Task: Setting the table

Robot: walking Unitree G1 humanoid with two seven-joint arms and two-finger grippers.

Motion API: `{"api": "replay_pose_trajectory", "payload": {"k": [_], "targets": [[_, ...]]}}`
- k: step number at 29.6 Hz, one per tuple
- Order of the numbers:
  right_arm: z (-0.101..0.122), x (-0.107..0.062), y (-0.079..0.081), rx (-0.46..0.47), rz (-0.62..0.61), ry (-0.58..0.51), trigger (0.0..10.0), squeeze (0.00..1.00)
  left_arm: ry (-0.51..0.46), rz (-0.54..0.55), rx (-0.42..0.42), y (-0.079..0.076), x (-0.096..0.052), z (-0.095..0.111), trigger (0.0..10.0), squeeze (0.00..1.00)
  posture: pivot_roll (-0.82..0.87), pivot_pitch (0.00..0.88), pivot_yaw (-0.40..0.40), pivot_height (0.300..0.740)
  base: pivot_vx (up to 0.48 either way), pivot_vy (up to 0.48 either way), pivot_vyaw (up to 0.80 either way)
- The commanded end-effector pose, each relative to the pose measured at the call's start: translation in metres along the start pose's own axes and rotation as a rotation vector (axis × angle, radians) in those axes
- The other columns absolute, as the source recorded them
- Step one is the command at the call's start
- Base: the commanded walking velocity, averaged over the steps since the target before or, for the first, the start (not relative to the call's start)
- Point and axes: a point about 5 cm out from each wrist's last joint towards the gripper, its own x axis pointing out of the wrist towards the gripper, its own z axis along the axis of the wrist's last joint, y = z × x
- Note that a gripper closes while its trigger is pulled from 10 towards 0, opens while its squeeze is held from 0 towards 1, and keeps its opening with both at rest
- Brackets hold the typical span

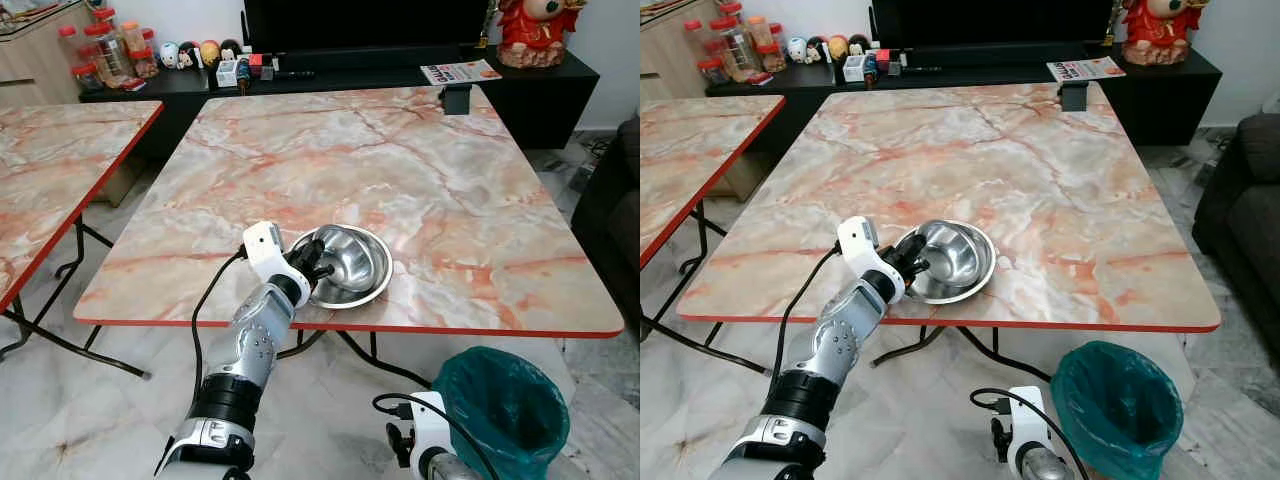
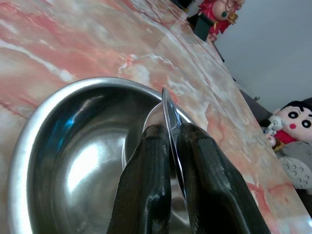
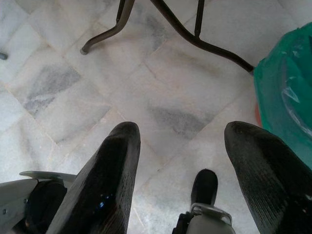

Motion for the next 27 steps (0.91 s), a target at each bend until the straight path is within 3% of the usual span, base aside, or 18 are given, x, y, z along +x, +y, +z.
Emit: {"api": "replay_pose_trajectory", "payload": {"k": [1, 2, 3, 4, 5, 6, 7, 8, 10, 11, 15, 20, 27], "targets": [[-0.001, 0.000, 0.001, 0.011, -0.001, 0.004, 10.0, 0.00, -0.016, -0.083, -0.006, -0.029, 0.008, 0.003, 10.0, 0.00, -0.02, 0.029, 0.085, 0.740, 0.000, 0.000, 0.00], [-0.001, 0.000, 0.001, 0.011, 0.000, 0.004, 10.0, 0.00, -0.015, -0.083, 0.006, -0.029, 0.007, 0.004, 10.0, 0.00, -0.02, 0.029, 0.085, 0.740, 0.000, 0.000, 0.00], [-0.001, 0.000, 0.001, 0.009, 0.001, 0.004, 10.0, 0.00, -0.015, -0.083, 0.023, -0.028, 0.007, 0.005, 10.0, 0.09, -0.01, 0.027, 0.084, 0.740, 0.000, 0.000, 0.00], [-0.001, 0.000, 0.002, 0.009, 0.002, 0.004, 10.0, 0.00, -0.018, -0.081, 0.032, -0.027, 0.006, 0.006, 10.0, 0.66, -0.01, 0.027, 0.084, 0.740, 0.000, 0.000, 0.00], [-0.001, 0.000, 0.002, 0.008, 0.002, 0.004, 10.0, 0.00, -0.021, -0.076, 0.038, -0.026, 0.005, 0.007, 10.0, 0.85, -0.01, 0.027, 0.083, 0.740, 0.000, 0.000, 0.00], [-0.001, 0.000, 0.002, 0.007, 0.003, 0.004, 10.0, 0.00, -0.024, -0.061, 0.055, -0.023, 0.004, 0.010, 10.0, 0.90, -0.01, 0.026, 0.083, 0.740, 0.000, 0.000, 0.00], [-0.001, 0.000, 0.002, 0.007, 0.003, 0.004, 10.0, 0.00, -0.025, -0.055, 0.061, -0.022, 0.004, 0.011, 10.0, 0.90, -0.01, 0.026, 0.083, 0.740, 0.000, 0.000, 0.00], [-0.001, 0.000, 0.002, 0.007, 0.004, 0.004, 10.0, 0.00, -0.026, -0.048, 0.070, -0.021, 0.003, 0.012, 10.0, 0.07, -0.01, 0.026, 0.083, 0.740, 0.000, 0.000, 0.00], [0.000, 0.000, 0.002, 0.007, 0.004, 0.003, 10.0, 0.00, -0.031, -0.039, 0.078, -0.019, 0.002, 0.014, 10.0, 0.07, -0.01, 0.026, 0.083, 0.740, 0.000, 0.000, 0.00], [0.000, 0.000, 0.002, 0.007, 0.003, 0.004, 10.0, 0.00, -0.041, -0.030, 0.087, -0.017, 0.001, 0.018, 10.0, 0.00, -0.01, 0.024, 0.084, 0.740, 0.000, 0.000, 0.00], [0.000, 0.000, 0.002, 0.006, 0.003, 0.002, 10.0, 0.00, -0.055, -0.021, 0.115, -0.013, -0.002, 0.025, 10.0, 0.00, -0.01, 0.023, 0.080, 0.740, 0.000, 0.000, 0.00], [0.001, 0.000, 0.001, 0.002, 0.005, 0.001, 10.0, 0.00, -0.078, 0.004, 0.240, -0.008, -0.005, 0.036, 10.0, 0.00, 0.00, 0.022, 0.076, 0.740, 0.000, 0.000, 0.00], [0.001, 0.000, 0.001, -0.002, 0.005, 0.002, 10.0, 0.00, -0.108, -0.011, 0.263, -0.011, -0.006, 0.045, 10.0, 0.00, 0.00, 0.020, 0.073, 0.740, 0.000, 0.000, 0.00]]}}
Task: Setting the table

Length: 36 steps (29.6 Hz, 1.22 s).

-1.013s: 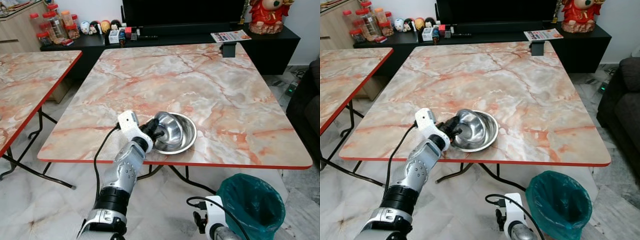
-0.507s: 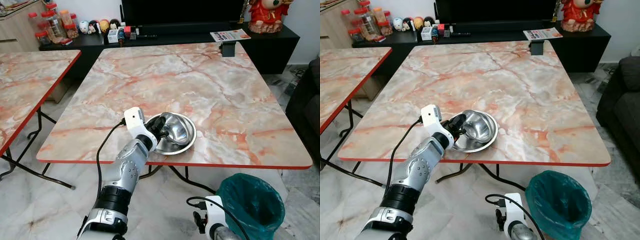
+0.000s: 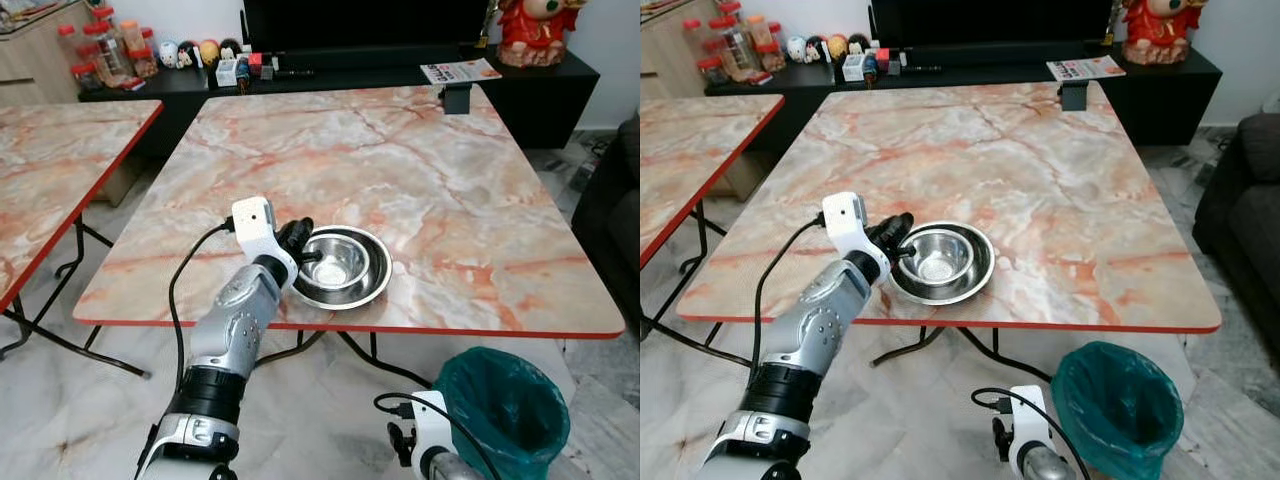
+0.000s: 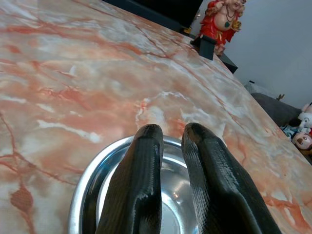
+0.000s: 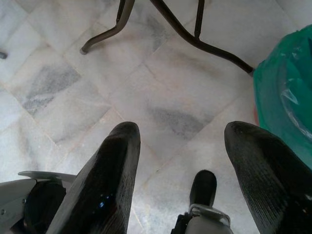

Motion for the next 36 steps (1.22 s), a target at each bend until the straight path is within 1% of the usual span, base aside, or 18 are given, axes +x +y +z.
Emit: {"api": "replay_pose_trajectory", "payload": {"k": [1, 3, 4, 5, 7, 10, 14, 15, 16, 17, 18, 20, 21, 22, 24, 27, 35, 36], "targets": [[0.000, 0.000, 0.001, 0.001, 0.005, 0.004, 10.0, 0.00, -0.024, -0.021, 0.028, -0.006, 0.001, 0.009, 10.0, 0.00, 0.00, 0.020, 0.073, 0.740, 0.000, 0.000, 0.00], [0.001, 0.001, 0.002, 0.001, 0.004, 0.001, 10.0, 0.00, -0.058, -0.039, 0.057, -0.005, -0.001, 0.011, 10.0, 0.00, 0.00, 0.020, 0.073, 0.740, 0.000, 0.000, 0.00], [0.001, 0.001, 0.002, 0.002, 0.004, 0.001, 10.0, 0.00, -0.064, -0.023, 0.114, -0.001, -0.003, 0.009, 10.0, 0.00, -0.01, 0.019, 0.075, 0.740, 0.000, 0.000, 0.00], [0.001, 0.001, 0.002, 0.002, 0.004, 0.001, 10.0, 0.00, -0.064, -0.023, 0.114, -0.001, -0.003, 0.009, 10.0, 0.00, -0.01, 0.019, 0.075, 0.740, 0.000, 0.000, 0.00], [0.001, 0.000, 0.002, 0.005, 0.002, -0.001, 10.0, 0.00, -0.080, 0.017, 0.215, 0.013, -0.009, 0.004, 10.0, 0.00, -0.01, 0.020, 0.077, 0.740, 0.000, 0.000, 0.00], [0.001, 0.000, 0.001, 0.010, -0.001, 0.000, 10.0, 0.00, -0.119, 0.091, 0.305, 0.033, -0.019, 0.003, 10.0, 0.00, -0.01, 0.019, 0.080, 0.740, 0.000, 0.000, 0.00], [0.001, 0.000, 0.001, 0.010, -0.001, 0.000, 10.0, 0.00, -0.119, 0.091, 0.305, 0.033, -0.019, 0.003, 10.0, 0.00, -0.01, 0.019, 0.080, 0.740, 0.000, 0.000, 0.00], [0.001, 0.000, 0.001, 0.013, -0.001, -0.004, 10.0, 0.00, -0.143, 0.186, 0.359, 0.055, -0.029, 0.002, 10.0, 0.00, -0.01, 0.015, 0.083, 0.740, 0.000, 0.000, 0.00], [0.001, 0.000, 0.001, 0.013, -0.001, -0.004, 10.0, 0.00, -0.143, 0.186, 0.359, 0.055, -0.029, 0.002, 10.0, 0.00, -0.01, 0.015, 0.083, 0.740, 0.000, 0.000, 0.00], [0.001, 0.000, 0.001, 0.019, -0.003, -0.012, 10.0, 0.00, -0.163, 0.276, 0.388, 0.077, -0.040, 0.003, 10.0, 0.00, -0.01, 0.014, 0.084, 0.740, 0.000, 0.000, 0.00], [0.001, 0.000, 0.001, 0.019, -0.003, -0.012, 10.0, 0.00, -0.163, 0.276, 0.388, 0.077, -0.040, 0.003, 10.0, 0.00, -0.01, 0.014, 0.084, 0.740, 0.000, 0.000, 0.00], [0.003, 0.000, 0.001, 0.025, -0.003, -0.024, 10.0, 0.00, -0.170, 0.391, 0.489, 0.106, -0.058, 0.002, 10.0, 0.00, -0.01, 0.009, 0.086, 0.740, 0.000, 0.000, 0.00], [0.003, 0.000, 0.001, 0.025, -0.003, -0.024, 10.0, 0.00, -0.170, 0.391, 0.489, 0.106, -0.058, 0.002, 10.0, 0.00, -0.01, 0.009, 0.086, 0.740, 0.000, 0.000, 0.00], [0.003, 0.000, 0.001, 0.026, -0.003, -0.026, 10.0, 0.00, -0.161, 0.410, 0.529, 0.112, -0.062, 0.000, 10.0, 0.00, -0.01, 0.009, 0.086, 0.740, 0.000, 0.000, 0.00], [0.003, 0.000, 0.001, 0.025, -0.003, -0.027, 10.0, 0.00, -0.144, 0.426, 0.534, 0.118, -0.066, -0.005, 10.0, 0.00, -0.01, 0.004, 0.086, 0.740, 0.000, 0.000, 0.00], [0.005, 0.001, 0.001, 0.032, -0.007, -0.034, 10.0, 0.00, -0.060, 0.482, 0.483, 0.134, -0.077, -0.030, 10.0, 0.00, -0.04, 0.000, 0.088, 0.740, 0.000, 0.000, 0.00], [0.008, 0.000, -0.008, -0.010, -0.004, -0.046, 10.0, 0.00, 0.065, 0.459, 0.430, 0.124, -0.084, -0.086, 10.0, 0.00, -0.05, 0.000, 0.041, 0.740, 0.000, 0.000, 0.00], [0.008, 0.000, -0.008, -0.010, -0.004, -0.046, 10.0, 0.00, 0.065, 0.459, 0.430, 0.124, -0.084, -0.086, 10.0, 0.00, -0.05, 0.000, 0.041, 0.740, 0.000, 0.000, 0.00]]}}
